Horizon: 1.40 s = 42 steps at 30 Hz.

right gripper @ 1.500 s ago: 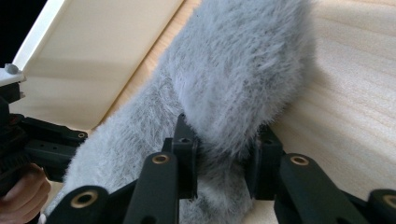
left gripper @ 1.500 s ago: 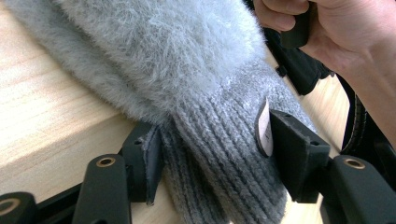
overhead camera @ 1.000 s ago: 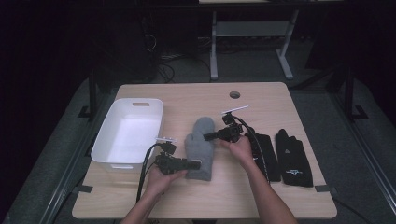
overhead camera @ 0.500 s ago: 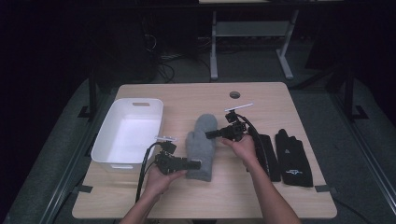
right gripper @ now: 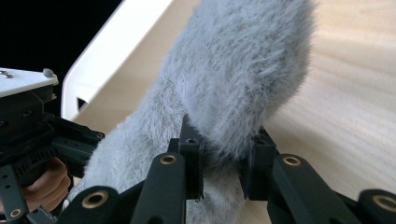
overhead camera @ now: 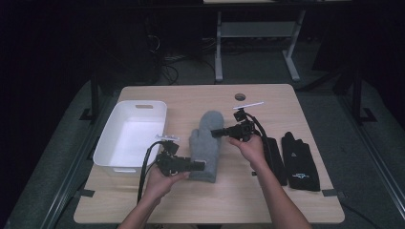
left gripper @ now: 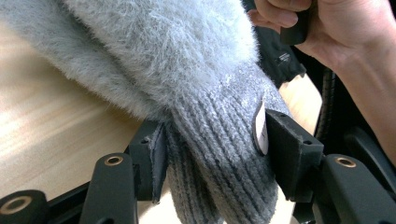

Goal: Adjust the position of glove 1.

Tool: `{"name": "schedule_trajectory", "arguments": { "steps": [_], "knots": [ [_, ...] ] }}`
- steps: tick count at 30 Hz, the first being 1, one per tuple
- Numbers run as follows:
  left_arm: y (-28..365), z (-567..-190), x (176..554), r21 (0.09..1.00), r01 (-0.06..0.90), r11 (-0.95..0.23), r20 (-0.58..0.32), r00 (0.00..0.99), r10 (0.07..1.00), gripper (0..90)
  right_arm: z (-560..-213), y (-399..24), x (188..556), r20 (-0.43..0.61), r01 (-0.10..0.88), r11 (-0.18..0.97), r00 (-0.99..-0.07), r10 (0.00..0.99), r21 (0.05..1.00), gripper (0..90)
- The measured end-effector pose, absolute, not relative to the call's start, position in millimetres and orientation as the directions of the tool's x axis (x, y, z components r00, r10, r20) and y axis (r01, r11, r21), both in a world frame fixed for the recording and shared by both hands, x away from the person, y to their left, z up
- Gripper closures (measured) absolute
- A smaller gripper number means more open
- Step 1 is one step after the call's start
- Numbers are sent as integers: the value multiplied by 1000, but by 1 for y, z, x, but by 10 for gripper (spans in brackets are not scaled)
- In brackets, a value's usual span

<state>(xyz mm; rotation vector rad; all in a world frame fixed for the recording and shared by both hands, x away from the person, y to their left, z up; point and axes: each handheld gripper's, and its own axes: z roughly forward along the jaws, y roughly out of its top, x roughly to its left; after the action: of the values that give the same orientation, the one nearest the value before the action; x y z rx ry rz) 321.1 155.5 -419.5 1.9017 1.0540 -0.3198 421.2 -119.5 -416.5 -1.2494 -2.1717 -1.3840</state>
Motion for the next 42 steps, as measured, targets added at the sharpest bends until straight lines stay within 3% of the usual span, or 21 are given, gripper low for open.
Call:
{"name": "schedule_trajectory", "arguments": {
  "steps": [12,23,42],
  "knots": [
    [176,-375,322,631,738,-240,-548,643,535,428,-371,-107,420,602,750,154,-620,502,643,736],
    [216,-341,327,661,719,-216,-527,649,549,429,-329,-69,428,577,715,153,-654,490,682,736],
    [286,-315,330,683,708,-180,-498,631,595,432,-299,8,445,574,689,150,-688,444,709,735]
  ]
}}
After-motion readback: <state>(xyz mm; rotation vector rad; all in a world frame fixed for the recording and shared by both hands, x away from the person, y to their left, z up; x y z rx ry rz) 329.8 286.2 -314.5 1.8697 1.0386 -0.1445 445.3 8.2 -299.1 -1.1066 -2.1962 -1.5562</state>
